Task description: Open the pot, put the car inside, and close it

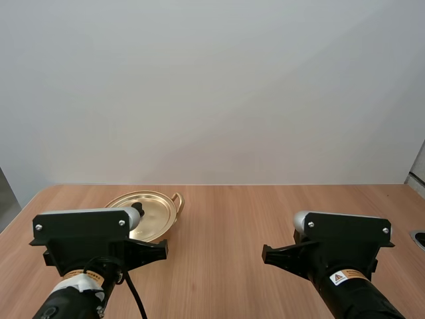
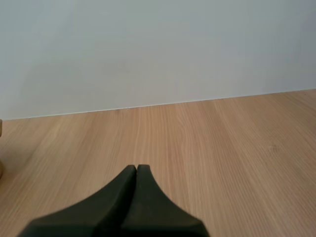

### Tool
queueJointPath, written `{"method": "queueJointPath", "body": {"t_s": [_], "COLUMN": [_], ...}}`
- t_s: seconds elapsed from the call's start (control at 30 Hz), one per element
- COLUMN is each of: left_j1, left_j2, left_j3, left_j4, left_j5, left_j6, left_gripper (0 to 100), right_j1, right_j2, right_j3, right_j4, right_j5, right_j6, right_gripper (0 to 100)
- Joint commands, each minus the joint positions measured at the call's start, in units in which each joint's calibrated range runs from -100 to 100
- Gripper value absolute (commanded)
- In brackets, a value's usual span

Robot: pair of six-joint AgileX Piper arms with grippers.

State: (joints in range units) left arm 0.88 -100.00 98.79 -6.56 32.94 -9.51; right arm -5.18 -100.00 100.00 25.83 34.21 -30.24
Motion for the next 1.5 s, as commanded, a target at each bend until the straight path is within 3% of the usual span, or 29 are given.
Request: {"method": "queueJointPath", "body": {"t_s": [0.0, 0.23, 0.37, 1.07, 1.2, 1.37, 1.47], "left_j1": [-0.01, -0.01, -0.01, -0.01, -0.01, -0.01, -0.01], "left_j2": [0.0, 0.0, 0.0, 0.0, 0.0, 0.0, 0.0], "left_j3": [1.2, 1.2, 1.2, 1.2, 1.2, 1.2, 1.2], "left_j4": [0.0, 2.6, 10.9, 11.0, 11.0, 11.0, 11.0], "left_j5": [-1.7, -2.7, -3.1, -3.1, -3.1, -3.1, -3.1], "left_j6": [0.0, -2.3, -2.3, -2.3, -2.3, -2.3, -2.3], "left_gripper": [0, 0, 0, 0, 0, 0, 0], "right_j1": [0.0, 0.0, 0.0, 0.1, 1.4, 3.8, 5.2], "right_j2": [0.0, 0.0, 0.0, 0.0, 0.0, 0.0, 0.0], "right_j3": [0.0, 0.0, 0.0, 0.0, 0.0, 0.0, 0.0], "right_j4": [0.1, 0.1, 0.1, -0.8, -7.5, -25.8, -28.7], "right_j5": [0.0, 0.0, 0.0, 0.0, -0.8, -2.8, -2.9], "right_j6": [0.0, 0.0, 0.0, 0.0, 2.6, 22.1, 24.1], "right_gripper": [0, 0, 0, 0, 0, 0, 0]}}
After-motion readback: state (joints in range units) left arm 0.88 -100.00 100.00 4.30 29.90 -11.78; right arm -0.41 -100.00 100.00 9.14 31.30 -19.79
